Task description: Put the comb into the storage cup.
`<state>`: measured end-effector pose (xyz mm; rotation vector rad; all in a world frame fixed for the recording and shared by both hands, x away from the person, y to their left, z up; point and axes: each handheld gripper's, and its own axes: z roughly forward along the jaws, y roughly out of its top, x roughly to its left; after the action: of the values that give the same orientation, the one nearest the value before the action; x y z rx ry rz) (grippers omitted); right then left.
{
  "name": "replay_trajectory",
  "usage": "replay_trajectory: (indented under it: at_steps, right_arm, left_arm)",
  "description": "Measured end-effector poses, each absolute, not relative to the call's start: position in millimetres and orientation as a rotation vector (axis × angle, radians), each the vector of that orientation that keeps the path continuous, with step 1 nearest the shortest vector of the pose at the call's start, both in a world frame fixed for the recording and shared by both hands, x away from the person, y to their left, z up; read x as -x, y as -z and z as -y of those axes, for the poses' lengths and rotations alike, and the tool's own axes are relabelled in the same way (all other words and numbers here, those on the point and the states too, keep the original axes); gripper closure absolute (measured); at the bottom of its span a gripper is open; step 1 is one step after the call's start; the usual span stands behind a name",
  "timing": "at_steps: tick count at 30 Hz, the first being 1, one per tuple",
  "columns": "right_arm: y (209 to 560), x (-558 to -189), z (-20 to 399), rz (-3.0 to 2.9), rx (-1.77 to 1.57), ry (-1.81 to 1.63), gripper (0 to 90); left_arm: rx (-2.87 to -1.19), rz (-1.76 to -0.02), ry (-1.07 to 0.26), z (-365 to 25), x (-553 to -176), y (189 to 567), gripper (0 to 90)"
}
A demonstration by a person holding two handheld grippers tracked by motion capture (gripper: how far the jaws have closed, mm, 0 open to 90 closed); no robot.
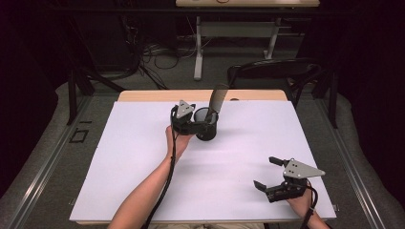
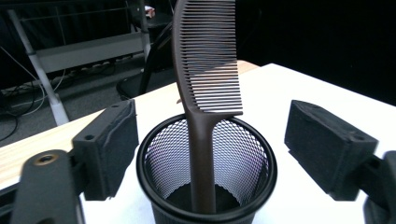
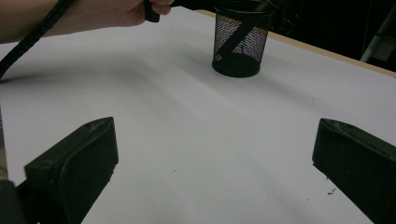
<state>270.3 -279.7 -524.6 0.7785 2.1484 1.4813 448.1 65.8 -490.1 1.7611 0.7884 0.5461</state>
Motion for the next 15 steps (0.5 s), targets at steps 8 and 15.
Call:
replay_trajectory:
  at_steps: [8, 15]
  right_arm:
    - [525, -270, 279, -2.150, -0.780, -1.480, 0.0]
    - [525, -271, 279, -2.158, -0.780, -1.472, 0.0]
  left_arm:
    - [-1.829, -0.798, -0.520, -78, -442, 482, 8.5]
    - [-1.881, -0.802, -0.506, -89, -436, 479, 2.7]
